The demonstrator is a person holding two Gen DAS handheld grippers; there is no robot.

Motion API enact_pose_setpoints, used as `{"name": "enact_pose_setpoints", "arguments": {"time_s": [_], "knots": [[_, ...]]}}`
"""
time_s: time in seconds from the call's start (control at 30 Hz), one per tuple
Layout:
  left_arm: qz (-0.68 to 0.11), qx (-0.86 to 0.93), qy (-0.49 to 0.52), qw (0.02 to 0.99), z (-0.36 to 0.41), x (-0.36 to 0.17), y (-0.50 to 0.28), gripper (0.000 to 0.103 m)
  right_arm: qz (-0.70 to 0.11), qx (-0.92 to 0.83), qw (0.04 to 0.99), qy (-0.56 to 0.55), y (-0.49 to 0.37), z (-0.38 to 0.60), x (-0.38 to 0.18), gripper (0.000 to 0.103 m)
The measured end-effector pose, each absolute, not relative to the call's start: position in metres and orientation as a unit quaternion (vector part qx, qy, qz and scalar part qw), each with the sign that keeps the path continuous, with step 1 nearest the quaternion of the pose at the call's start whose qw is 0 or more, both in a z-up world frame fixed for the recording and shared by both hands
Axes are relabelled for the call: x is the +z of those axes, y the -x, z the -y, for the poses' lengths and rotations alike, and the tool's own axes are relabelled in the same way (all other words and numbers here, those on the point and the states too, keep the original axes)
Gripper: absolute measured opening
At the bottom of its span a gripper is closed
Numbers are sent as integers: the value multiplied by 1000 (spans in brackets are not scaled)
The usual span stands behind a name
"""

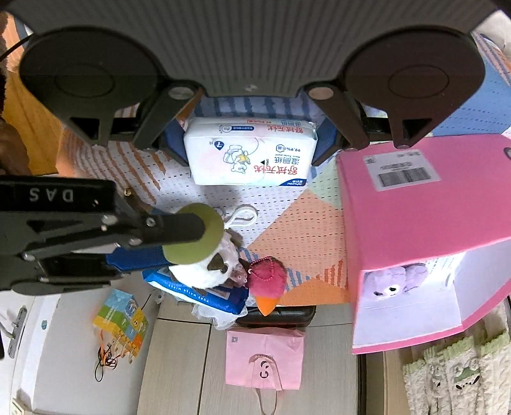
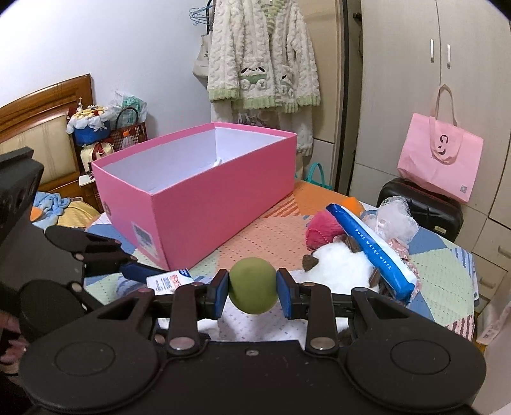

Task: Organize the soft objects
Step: 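Carry the wipes pack and green sponge over the pink box with both grippers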

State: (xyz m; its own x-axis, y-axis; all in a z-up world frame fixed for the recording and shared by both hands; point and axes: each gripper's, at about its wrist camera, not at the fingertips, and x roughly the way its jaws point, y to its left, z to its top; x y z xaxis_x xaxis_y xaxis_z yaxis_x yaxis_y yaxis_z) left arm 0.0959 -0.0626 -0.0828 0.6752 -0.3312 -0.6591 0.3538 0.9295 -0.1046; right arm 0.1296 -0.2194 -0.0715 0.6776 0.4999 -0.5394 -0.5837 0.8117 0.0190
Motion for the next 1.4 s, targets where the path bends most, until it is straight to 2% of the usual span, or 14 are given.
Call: {"name": "enact_pose_setpoints", "arguments": {"time_s": [0.6,0.87,1.4], "knots": [[-420,-238,1,876,7,-70,-79,78,-323,309,892,73,-99,199,-68,37],[-406,-224,12,886,-28,-45,-64,78,-324,333,883,64,-88,184,-59,37],[-356,-237,-5,904,-57,15,-51,78,-275,385,877,86,-78,149,-4,38]]}}
